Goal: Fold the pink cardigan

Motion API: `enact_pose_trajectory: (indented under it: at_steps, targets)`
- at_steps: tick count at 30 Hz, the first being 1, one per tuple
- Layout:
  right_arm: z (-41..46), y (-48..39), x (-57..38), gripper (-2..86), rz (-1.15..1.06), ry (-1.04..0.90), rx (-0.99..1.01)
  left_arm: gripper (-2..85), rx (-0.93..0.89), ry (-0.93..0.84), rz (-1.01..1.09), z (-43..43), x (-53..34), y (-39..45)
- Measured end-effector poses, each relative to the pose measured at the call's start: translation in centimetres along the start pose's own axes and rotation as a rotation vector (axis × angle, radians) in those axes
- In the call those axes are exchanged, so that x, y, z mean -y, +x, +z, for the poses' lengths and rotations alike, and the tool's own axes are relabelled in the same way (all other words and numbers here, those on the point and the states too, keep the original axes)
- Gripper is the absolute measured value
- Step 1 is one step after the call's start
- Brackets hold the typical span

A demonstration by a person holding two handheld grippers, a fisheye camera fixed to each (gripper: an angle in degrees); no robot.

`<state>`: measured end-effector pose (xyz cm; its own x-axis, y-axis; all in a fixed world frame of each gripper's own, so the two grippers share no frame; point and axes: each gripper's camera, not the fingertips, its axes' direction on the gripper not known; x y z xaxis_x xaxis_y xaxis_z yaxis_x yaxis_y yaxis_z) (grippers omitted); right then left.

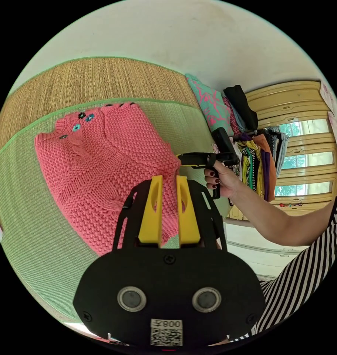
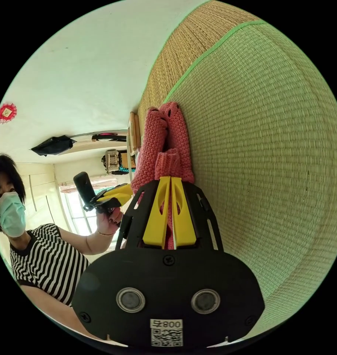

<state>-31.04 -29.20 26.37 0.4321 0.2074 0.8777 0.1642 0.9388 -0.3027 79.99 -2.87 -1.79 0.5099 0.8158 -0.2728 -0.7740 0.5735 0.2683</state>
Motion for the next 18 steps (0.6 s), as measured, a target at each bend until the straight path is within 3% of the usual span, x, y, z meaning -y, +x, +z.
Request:
enact_pose_trajectory:
  at_steps: [3, 12, 18]
  targets:
    - [1.0, 0.1, 0.1, 0.0, -0.013, -0.02, -0.019, 5.3, -0.084, -0.008, -0.03, 0.5, 0.1, -1.5]
    - [4.8, 0.4, 0.6, 0.1, -0.028, -0.129, 0.118, 4.4, -0.114, 0.068, 0.015, -1.9, -1.0, -2.3]
    - [6.1, 2.7, 0.7, 0.0, 0.055, -0.165, 0.18, 3.7, -0.089, -0.015, 0.032, -0.3, -0.5, -3.8]
